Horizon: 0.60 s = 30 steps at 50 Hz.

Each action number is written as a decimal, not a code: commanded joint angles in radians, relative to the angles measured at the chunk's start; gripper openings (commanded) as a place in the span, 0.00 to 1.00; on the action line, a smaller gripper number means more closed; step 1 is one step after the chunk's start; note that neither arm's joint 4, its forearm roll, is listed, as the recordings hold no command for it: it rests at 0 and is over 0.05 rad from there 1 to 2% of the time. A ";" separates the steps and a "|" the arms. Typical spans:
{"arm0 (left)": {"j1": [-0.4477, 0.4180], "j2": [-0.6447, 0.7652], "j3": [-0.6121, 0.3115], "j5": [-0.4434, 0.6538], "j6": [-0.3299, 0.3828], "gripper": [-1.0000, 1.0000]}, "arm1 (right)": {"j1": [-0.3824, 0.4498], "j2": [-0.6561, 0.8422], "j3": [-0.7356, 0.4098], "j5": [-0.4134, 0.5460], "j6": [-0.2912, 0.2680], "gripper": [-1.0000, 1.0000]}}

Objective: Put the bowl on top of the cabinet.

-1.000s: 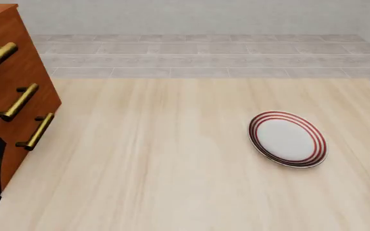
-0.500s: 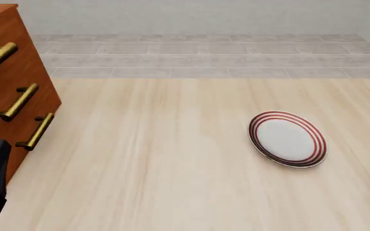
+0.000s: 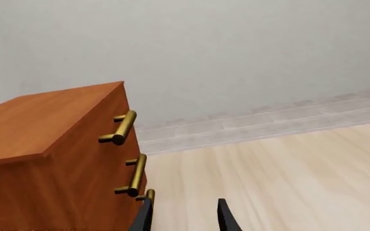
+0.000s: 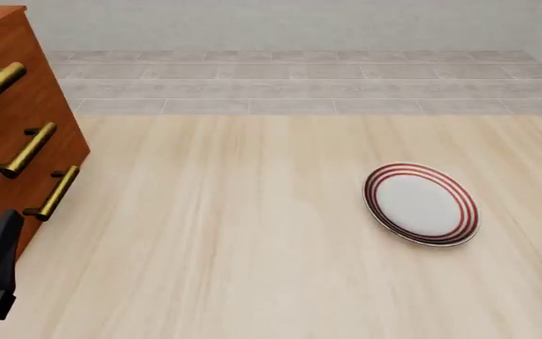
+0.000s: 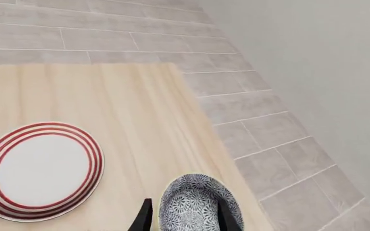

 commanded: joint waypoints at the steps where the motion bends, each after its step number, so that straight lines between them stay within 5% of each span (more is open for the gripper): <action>1: -0.003 0.000 0.004 0.000 -0.005 1.00 | -0.050 0.083 0.017 -0.050 0.005 1.00; 10: -0.005 0.000 0.003 -0.003 0.000 1.00 | -0.134 0.258 0.056 -0.208 -0.019 1.00; 30: -0.002 0.002 0.013 -0.005 0.003 1.00 | -0.293 0.404 -0.023 -0.255 -0.087 1.00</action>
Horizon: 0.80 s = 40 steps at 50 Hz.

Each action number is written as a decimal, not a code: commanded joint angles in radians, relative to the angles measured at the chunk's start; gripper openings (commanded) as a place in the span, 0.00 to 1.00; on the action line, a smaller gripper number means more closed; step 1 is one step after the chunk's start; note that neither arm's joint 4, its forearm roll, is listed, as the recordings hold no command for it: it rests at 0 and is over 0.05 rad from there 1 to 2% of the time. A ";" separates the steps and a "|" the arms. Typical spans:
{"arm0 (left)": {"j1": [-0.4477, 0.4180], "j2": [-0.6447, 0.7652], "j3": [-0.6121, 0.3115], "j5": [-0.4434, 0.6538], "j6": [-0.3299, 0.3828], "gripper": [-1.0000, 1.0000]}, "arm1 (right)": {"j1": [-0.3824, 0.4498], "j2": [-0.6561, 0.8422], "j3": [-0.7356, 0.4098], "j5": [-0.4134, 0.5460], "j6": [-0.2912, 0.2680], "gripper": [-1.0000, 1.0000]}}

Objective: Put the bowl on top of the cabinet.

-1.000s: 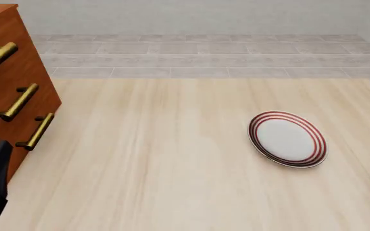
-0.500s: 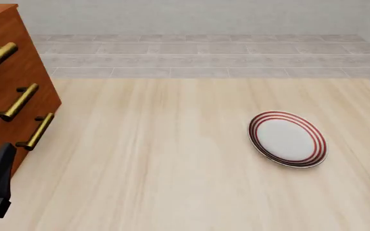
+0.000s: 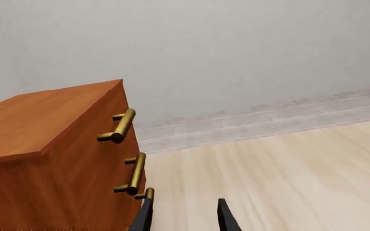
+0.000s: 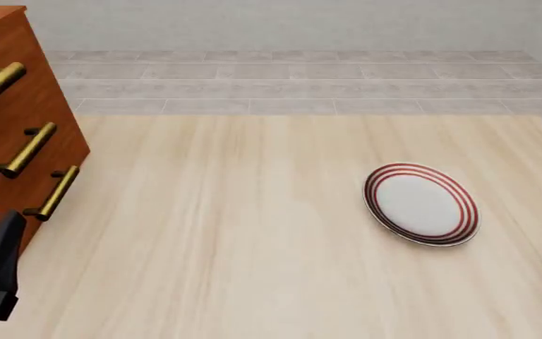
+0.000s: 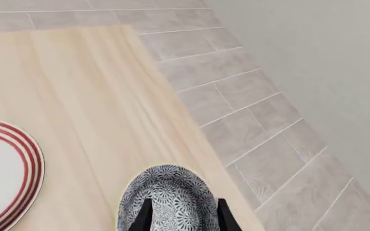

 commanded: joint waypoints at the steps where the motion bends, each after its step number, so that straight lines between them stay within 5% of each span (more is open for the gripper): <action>1: 0.000 0.001 0.005 -0.001 0.000 1.00 | -0.089 0.100 -0.038 -0.042 -0.030 1.00; 19: 0.002 0.004 0.007 0.001 0.000 1.00 | -0.138 0.399 0.030 -0.295 -0.053 1.00; 40: -0.002 0.011 0.007 -0.005 -0.005 1.00 | -0.204 0.595 0.027 -0.401 -0.117 1.00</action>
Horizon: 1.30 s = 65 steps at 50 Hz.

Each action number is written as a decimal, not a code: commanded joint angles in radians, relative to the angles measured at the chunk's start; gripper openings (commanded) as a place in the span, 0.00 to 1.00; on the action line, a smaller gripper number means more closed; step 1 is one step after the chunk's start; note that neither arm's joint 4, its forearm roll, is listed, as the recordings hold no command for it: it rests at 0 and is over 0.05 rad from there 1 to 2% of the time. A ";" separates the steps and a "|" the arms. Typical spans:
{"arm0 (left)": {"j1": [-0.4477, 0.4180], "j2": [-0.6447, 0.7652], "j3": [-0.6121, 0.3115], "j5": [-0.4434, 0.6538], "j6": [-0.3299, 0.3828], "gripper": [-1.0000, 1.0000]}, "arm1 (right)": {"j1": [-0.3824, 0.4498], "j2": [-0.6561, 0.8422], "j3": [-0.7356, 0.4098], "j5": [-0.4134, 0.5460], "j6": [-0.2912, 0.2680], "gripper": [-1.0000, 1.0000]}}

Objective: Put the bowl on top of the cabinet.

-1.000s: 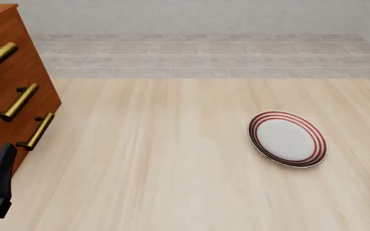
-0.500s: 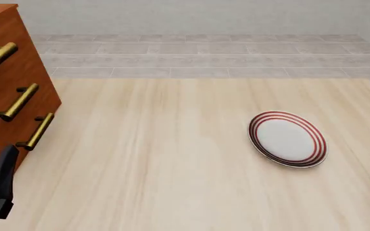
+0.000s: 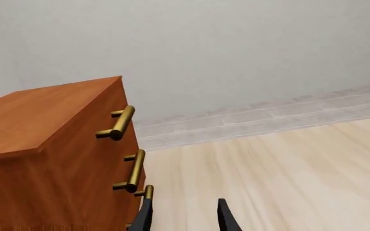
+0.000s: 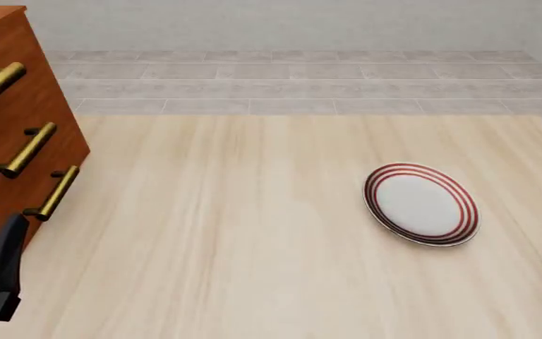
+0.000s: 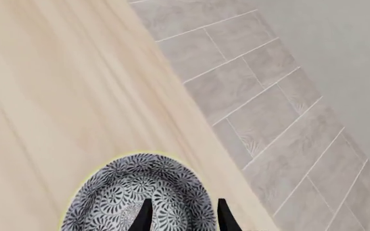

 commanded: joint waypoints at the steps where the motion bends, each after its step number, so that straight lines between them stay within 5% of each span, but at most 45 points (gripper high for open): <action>1: -0.003 0.004 0.000 -0.003 -0.002 1.00 | -0.044 0.103 -0.009 -0.059 -0.039 1.00; 29: -0.011 0.057 0.000 -0.054 0.002 1.00 | -0.111 0.300 -0.048 -0.156 -0.117 1.00; 52: -0.006 0.083 0.000 -0.073 0.003 1.00 | -0.112 0.285 -0.062 -0.089 -0.116 1.00; 53: -0.005 0.085 0.000 -0.074 0.002 1.00 | -0.107 0.278 -0.057 -0.082 -0.116 0.00; 65: -0.005 0.075 0.000 -0.065 0.001 1.00 | -0.078 0.231 -0.047 -0.052 -0.095 0.00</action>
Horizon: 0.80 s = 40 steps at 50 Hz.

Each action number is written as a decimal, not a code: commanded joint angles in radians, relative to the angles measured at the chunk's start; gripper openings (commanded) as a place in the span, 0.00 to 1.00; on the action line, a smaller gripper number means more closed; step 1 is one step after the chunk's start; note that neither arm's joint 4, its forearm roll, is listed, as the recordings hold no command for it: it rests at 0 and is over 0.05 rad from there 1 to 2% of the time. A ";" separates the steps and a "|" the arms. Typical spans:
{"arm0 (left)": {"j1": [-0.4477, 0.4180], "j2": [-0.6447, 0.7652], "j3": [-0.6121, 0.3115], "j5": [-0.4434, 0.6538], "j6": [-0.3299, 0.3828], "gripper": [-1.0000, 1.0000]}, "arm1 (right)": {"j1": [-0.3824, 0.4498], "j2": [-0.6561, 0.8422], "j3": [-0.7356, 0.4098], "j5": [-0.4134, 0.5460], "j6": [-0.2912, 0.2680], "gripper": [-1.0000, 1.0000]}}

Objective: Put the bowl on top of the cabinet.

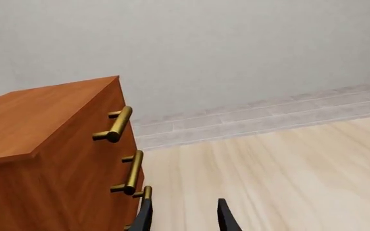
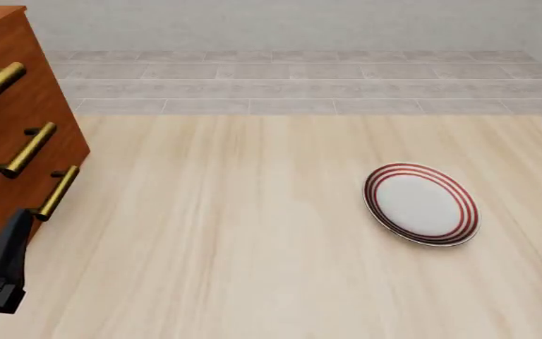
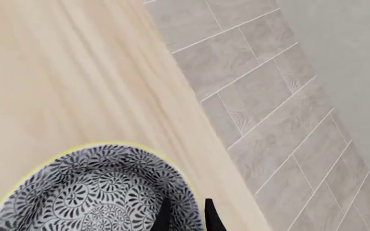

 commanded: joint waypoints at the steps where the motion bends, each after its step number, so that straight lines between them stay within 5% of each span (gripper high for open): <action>1: 0.001 -0.004 0.000 0.003 0.000 1.00 | 0.026 -0.017 0.011 0.034 0.044 0.00; 40: 0.017 -0.083 0.000 0.071 0.017 1.00 | 0.150 -0.361 -0.024 0.190 0.232 0.00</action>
